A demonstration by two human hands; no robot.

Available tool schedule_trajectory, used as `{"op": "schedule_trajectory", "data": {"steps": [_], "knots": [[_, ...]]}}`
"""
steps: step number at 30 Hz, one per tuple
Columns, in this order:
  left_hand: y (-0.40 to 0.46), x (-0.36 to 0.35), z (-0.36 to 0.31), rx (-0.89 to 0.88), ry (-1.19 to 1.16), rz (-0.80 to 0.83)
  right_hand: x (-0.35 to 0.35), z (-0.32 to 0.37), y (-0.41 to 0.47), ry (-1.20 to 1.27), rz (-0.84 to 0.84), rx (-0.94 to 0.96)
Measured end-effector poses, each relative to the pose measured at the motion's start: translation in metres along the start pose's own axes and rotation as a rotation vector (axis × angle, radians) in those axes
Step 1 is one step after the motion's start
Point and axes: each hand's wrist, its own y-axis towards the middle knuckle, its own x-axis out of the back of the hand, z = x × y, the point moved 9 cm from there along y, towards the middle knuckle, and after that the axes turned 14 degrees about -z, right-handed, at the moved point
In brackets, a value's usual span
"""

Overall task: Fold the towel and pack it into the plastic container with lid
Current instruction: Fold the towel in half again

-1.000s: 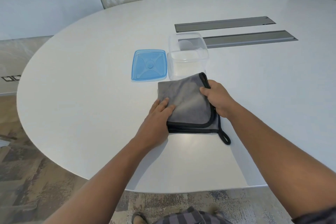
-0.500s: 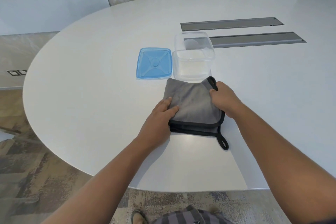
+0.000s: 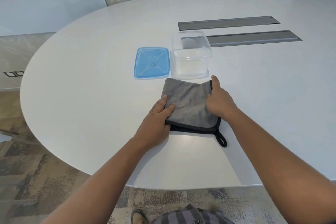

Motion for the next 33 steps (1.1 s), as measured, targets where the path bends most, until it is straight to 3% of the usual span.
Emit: {"op": "schedule_trajectory", "data": {"steps": [5, 13, 16, 20, 22, 24, 26, 30, 33], "knots": [[0.002, -0.006, -0.006, -0.088, 0.165, 0.079, -0.005, -0.002, -0.005, -0.22, -0.114, 0.096], [-0.002, -0.012, -0.027, -0.294, 0.394, 0.298, -0.001, -0.005, -0.004, -0.222, -0.252, 0.182], [-0.003, -0.015, -0.023, -0.266, 0.408, 0.398, 0.0, -0.004, -0.005, -0.221, -0.281, 0.205], [-0.005, -0.012, -0.016, -0.148, 0.217, 0.557, 0.001, -0.002, -0.007, -0.216, -0.29, 0.233], [0.009, 0.001, -0.019, -0.073, -0.001, 0.451, 0.001, -0.002, -0.007, -0.196, -0.29, 0.253], [0.033, 0.022, -0.017, 0.037, -0.245, 0.186, 0.0, -0.002, -0.008, -0.186, -0.29, 0.266], [0.057, 0.033, -0.002, 0.104, -0.3, -0.011, 0.0, -0.002, -0.008, -0.186, -0.287, 0.262], [0.09, 0.024, 0.027, 0.279, -0.389, -0.013, 0.003, 0.001, -0.011, -0.161, -0.306, 0.291], [0.105, 0.018, 0.034, 0.296, -0.442, 0.01, 0.004, 0.005, -0.012, -0.155, -0.335, 0.343]]}}
